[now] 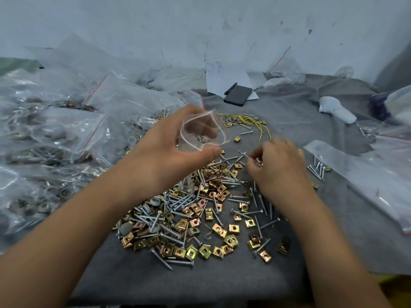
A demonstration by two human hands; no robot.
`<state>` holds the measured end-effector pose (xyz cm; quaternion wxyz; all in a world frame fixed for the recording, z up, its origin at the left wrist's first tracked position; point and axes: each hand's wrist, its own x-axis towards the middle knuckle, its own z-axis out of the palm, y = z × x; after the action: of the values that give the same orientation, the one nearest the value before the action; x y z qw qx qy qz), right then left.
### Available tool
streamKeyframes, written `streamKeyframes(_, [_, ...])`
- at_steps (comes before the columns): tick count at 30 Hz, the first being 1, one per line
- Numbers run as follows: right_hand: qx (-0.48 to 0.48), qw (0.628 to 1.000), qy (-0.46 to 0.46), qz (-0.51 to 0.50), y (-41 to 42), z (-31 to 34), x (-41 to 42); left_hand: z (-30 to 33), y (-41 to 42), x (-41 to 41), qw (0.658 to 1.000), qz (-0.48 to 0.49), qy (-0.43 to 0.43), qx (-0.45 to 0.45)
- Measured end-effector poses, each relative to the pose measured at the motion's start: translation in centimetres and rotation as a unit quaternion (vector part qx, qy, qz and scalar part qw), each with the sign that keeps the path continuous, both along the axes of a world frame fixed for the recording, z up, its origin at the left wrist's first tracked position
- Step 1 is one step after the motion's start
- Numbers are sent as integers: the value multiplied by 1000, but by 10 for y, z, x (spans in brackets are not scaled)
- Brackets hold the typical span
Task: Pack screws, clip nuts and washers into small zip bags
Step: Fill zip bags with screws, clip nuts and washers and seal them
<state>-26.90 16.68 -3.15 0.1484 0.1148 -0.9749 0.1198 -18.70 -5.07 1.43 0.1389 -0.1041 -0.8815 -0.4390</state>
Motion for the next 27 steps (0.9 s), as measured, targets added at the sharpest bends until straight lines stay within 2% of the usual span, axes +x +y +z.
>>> streamKeyframes(4, [108,992,-51,-29,-6,3,-6,0,0,1,1000,-4,-3,-4])
streamKeyframes(9, [158,987,-14,-18,-13,7,-1,0,-2,1,1000,0,0,0])
streamKeyframes(14, [173,984,-39,-12,-16,5,1,1,-2,2,1000,1,2,6])
streamKeyframes(16, [76,996,-54,0,-10,7,2,1,-2,2,1000,-4,-2,7])
streamKeyframes(17, [-33,997,-73,16,-5,9,3,1,-3,2,1000,-7,-4,5])
streamKeyframes(18, [-173,978,-111,42,0,10,4,0,-3,1,1000,-10,-4,0])
streamKeyframes(20, [-441,872,-186,105,5,18,10,-1,-3,0,1000,-17,-3,-4])
streamKeyframes(21, [-518,818,-211,134,6,22,15,-1,-3,0,1000,-19,-3,-2])
streamKeyframes(22, [-567,776,-226,162,8,24,18,-1,-2,0,1000,-18,-4,-2])
streamKeyframes(23, [-593,748,-233,186,8,26,21,-2,-2,0,1000,-17,-3,-4])
streamKeyframes(25, [-602,731,-234,221,7,34,26,-3,0,0,1000,-14,0,-13])
streamKeyframes(27, [-589,732,-224,259,8,42,31,-4,3,-2,1000,-11,9,-20])
